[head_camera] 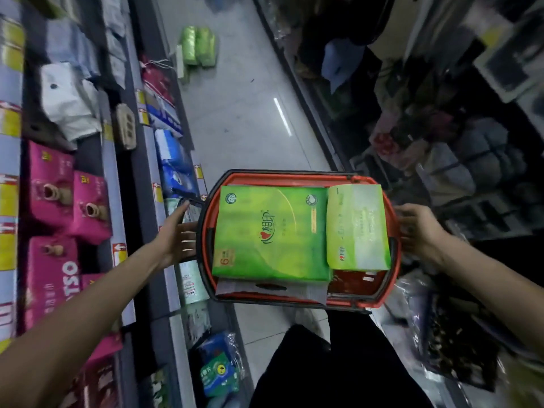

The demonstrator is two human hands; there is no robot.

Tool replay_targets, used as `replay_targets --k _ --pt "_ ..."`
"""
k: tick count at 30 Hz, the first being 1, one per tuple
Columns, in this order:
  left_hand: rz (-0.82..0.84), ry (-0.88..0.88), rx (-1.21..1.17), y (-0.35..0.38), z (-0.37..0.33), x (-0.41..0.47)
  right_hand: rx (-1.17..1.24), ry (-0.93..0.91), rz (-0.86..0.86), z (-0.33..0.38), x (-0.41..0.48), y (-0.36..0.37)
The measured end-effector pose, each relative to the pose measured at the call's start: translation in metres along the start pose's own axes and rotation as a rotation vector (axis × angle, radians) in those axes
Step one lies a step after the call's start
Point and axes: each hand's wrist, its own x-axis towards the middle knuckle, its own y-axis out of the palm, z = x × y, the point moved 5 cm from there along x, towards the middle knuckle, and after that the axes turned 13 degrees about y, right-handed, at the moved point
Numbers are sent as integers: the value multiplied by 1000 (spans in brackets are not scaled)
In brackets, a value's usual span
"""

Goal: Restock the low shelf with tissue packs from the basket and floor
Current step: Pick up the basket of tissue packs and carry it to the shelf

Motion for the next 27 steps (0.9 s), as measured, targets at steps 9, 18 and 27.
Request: replay_targets --k 9,18,27 --pt "-94 43 -212 -10 -39 37 -208 -5 61 148 46 71" --pt "-101 18 -378 -44 -74 126 -396 -24 60 276 86 170" --pt "-113 -13 -462 -92 -173 201 -344 -38 -2 389 70 290"
